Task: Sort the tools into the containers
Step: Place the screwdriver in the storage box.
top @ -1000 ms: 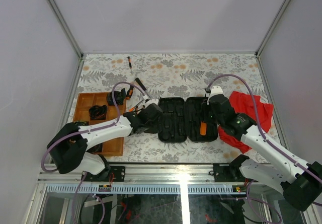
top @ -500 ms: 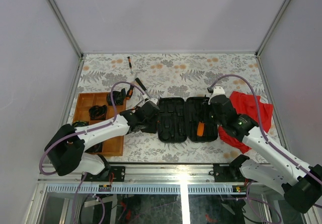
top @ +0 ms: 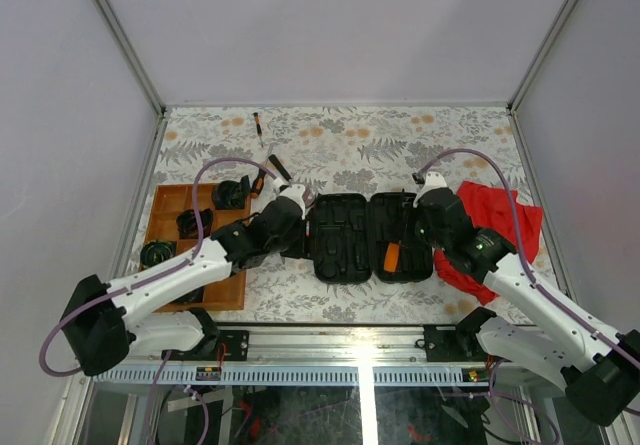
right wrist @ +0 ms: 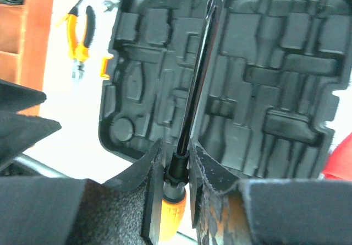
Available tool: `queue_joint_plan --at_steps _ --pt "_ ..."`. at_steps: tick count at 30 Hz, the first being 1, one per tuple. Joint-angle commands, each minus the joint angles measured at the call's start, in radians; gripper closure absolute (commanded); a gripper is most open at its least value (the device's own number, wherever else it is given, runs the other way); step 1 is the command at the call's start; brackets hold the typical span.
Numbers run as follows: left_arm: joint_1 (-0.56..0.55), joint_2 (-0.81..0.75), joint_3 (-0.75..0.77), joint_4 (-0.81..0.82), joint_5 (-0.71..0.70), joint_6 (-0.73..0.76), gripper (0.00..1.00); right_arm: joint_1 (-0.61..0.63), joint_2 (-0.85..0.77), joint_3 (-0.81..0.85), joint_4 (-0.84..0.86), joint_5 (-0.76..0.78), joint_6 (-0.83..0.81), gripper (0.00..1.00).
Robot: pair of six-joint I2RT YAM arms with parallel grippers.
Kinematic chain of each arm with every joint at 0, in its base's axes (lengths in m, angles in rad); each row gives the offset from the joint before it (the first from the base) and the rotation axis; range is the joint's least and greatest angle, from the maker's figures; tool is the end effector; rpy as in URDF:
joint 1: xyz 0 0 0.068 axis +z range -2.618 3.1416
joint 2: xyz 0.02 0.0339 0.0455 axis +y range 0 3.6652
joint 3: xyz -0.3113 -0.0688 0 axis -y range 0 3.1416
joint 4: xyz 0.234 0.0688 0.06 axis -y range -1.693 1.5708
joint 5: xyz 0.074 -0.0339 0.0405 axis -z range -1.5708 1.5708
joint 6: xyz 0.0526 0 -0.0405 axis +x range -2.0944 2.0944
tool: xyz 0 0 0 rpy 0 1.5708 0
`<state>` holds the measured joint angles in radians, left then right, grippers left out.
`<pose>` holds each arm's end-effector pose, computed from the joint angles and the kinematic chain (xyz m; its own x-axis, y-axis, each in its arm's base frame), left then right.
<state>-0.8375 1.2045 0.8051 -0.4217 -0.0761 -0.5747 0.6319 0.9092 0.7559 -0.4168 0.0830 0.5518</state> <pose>0.1593 -0.1709 0.2759 -0.7950 0.0727 -0.6022 0.3264 0.8881 -0.3237 0.1443 0.1002 0.3145 -0.6499 0.1717 -0.7404 -0.2250 0.8870 0.4032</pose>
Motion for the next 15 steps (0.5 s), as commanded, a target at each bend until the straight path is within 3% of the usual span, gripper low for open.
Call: queue_joint_plan --at_steps 1,8,15 --pt "-0.061 -0.091 0.005 0.153 0.074 0.003 0.36 -0.005 0.012 0.015 0.173 -0.194 0.071 1.0" --pt "-0.123 -0.167 -0.068 0.395 0.192 -0.076 0.3 -0.003 0.068 -0.059 0.487 -0.425 0.241 1.0" --pt "-0.13 -0.151 -0.098 0.453 0.225 -0.098 0.3 0.001 0.12 -0.052 0.57 -0.513 0.261 1.0"
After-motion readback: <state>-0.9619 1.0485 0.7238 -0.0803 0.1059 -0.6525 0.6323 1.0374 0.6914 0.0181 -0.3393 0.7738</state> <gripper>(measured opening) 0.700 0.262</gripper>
